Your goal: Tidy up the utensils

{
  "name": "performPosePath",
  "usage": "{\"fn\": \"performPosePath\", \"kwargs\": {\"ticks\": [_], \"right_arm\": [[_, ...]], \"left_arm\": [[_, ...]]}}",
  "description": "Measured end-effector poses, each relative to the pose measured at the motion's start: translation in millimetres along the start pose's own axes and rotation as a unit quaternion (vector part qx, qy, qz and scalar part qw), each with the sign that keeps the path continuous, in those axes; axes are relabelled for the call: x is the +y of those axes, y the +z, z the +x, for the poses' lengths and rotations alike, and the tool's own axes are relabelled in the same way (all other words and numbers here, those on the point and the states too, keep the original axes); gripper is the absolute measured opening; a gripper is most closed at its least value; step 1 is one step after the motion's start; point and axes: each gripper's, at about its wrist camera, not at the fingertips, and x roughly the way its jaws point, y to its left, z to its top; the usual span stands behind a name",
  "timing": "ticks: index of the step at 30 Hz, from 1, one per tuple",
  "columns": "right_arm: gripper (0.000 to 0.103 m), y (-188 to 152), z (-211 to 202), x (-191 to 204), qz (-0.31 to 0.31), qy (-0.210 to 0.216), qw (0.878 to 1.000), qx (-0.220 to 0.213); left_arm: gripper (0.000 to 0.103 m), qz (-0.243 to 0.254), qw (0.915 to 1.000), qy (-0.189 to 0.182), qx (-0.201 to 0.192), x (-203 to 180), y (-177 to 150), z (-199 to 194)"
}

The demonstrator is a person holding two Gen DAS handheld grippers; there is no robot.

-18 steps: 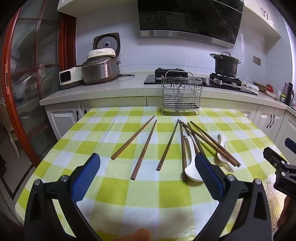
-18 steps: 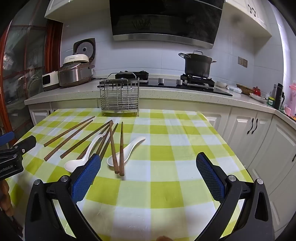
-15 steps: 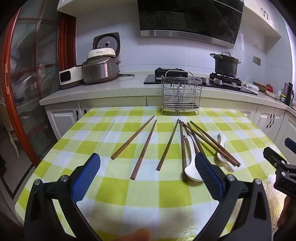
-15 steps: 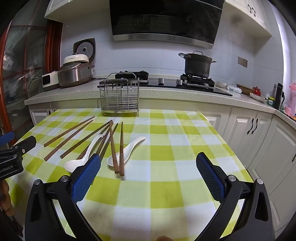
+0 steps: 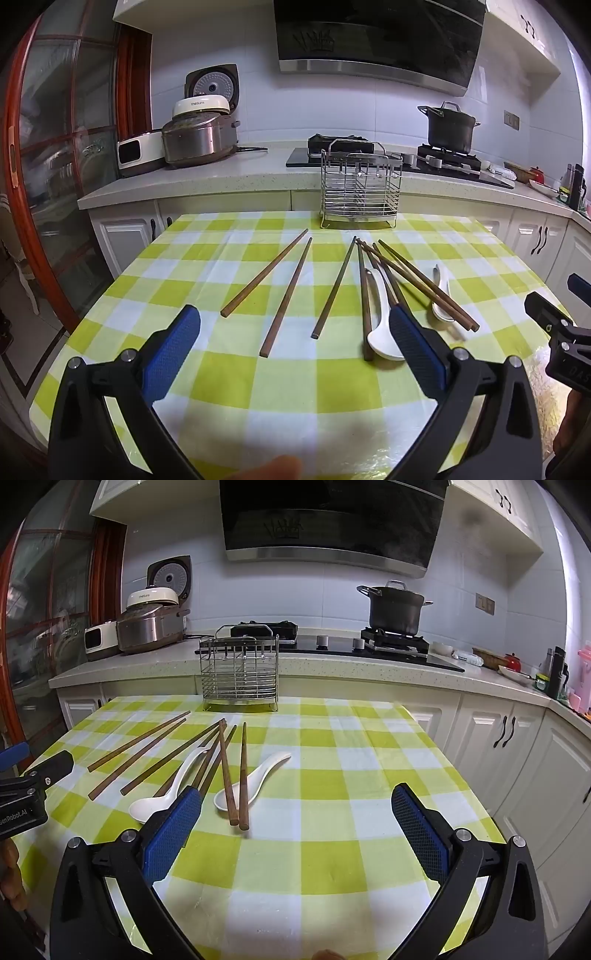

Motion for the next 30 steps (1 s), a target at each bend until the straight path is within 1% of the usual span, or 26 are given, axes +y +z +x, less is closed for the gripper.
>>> {"fn": "performPosePath", "kwargs": {"ticks": [30], "right_arm": [[0.097, 1.5, -0.9, -1.7, 0.001, 0.0, 1.0, -0.002]], "left_arm": [[0.099, 0.0, 1.0, 0.0, -0.001, -0.3, -0.2, 2.4]]}}
